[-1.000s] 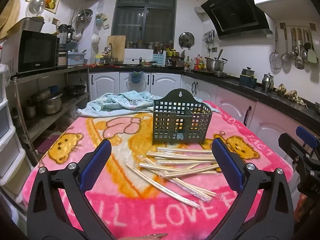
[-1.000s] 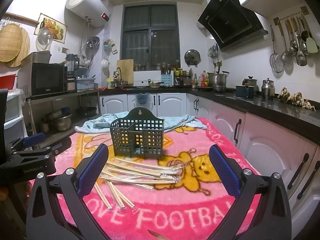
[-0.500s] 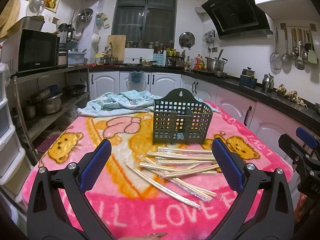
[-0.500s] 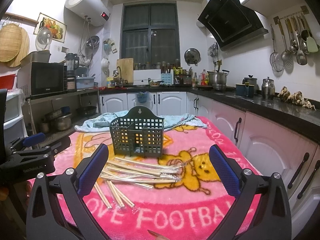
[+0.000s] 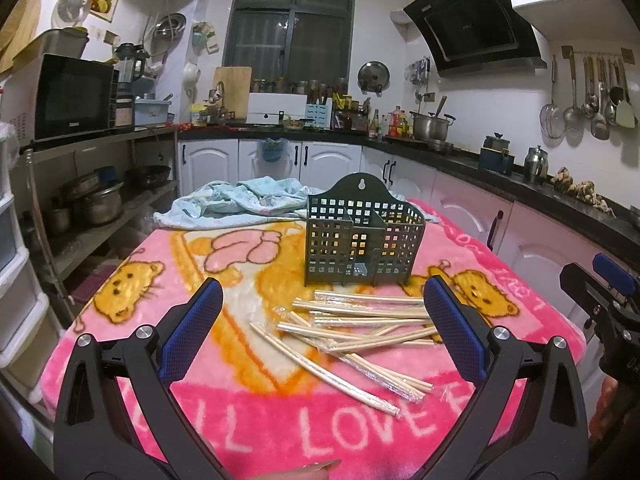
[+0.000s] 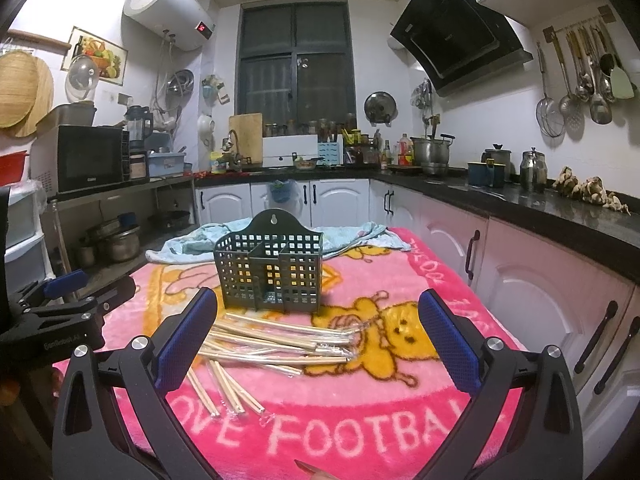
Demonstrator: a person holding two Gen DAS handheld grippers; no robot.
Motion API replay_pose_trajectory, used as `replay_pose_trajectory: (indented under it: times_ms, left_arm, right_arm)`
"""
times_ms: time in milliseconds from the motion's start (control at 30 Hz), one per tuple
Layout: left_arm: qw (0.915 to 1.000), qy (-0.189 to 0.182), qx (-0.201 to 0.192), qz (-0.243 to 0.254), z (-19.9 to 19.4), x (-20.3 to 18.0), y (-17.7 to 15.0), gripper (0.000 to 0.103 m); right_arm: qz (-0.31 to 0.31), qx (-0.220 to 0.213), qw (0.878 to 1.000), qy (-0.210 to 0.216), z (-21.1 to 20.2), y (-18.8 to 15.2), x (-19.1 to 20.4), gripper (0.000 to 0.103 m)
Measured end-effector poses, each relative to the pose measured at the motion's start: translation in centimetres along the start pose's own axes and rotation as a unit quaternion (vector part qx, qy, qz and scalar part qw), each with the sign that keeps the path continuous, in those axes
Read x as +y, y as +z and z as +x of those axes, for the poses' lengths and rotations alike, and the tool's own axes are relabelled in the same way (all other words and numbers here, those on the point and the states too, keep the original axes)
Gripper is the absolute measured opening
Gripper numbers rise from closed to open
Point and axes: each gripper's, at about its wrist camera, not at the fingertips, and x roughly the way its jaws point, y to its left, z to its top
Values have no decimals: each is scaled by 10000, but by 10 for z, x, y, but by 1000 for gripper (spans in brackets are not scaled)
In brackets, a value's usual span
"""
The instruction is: Organize utensils
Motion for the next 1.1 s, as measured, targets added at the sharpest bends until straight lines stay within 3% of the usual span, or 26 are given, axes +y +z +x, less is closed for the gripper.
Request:
replay_pose_trajectory:
  times_ms: [267, 667, 833, 1100]
  left_arm:
    - [9998, 33, 185, -98, 12, 16, 1, 93]
    - [9984, 391, 84, -396, 17, 55, 20, 93]
    - [9974, 474, 192, -505, 25, 72, 22, 93]
    - [9948, 361, 661, -680, 48, 90, 12, 93]
  right_arm:
    - [-67, -73, 9997, 201, 3, 12, 1, 98]
    - [10, 99, 9997, 238, 21, 20, -8, 98]
    - [-88, 258, 9993, 258, 34, 22, -17, 98]
    - [116, 947, 9953, 193, 81, 17, -47, 98]
